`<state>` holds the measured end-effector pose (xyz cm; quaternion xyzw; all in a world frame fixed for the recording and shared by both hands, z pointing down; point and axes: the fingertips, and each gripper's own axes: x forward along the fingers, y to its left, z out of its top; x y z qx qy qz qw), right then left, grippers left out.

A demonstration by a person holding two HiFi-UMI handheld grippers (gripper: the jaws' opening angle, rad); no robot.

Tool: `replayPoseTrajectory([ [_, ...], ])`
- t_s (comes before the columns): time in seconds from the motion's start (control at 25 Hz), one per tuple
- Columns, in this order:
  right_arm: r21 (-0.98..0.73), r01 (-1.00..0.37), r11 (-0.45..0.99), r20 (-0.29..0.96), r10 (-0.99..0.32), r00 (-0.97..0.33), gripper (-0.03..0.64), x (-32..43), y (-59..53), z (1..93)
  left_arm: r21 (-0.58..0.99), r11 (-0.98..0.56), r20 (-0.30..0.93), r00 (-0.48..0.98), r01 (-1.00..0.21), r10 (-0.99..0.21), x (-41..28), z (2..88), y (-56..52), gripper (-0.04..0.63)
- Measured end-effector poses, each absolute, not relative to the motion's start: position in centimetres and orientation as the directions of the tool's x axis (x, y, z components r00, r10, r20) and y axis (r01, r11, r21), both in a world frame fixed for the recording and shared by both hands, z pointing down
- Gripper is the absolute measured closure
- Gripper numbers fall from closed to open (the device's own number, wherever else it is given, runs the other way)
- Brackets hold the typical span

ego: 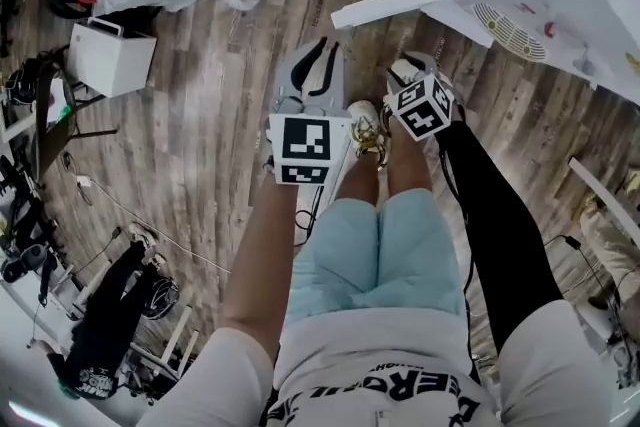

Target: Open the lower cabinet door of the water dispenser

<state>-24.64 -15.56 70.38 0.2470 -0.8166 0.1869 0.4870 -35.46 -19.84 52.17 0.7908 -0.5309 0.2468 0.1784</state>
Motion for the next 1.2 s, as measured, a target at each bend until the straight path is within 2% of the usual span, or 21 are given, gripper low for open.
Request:
replayPoseTrajectory([
  [0.32, -0.056, -0.735, 0.676, 0.815, -0.395, -0.425, 0.448, -20.0, -15.4, 61.5, 0.003, -0.44, 0.562, 0.365, -0.898, -0.742, -30.5, 47.6, -18.9, 0.535],
  [0.72, -0.037, -0.851, 0.524, 0.682, -0.61, -0.404, 0.448, -11.6, -14.2, 50.7, -0.048, -0.535, 0.551, 0.425, -0.843, -0.718, -21.9, 43.7, -14.9, 0.535],
  [1.2, -0.041, -0.917, 0.397, 0.577, -0.74, -0.346, 0.448, -2.9, -7.6, 40.2, -0.044, -0.549, 0.486, 0.463, -0.834, -0.742, -14.8, 35.0, -9.9, 0.535],
])
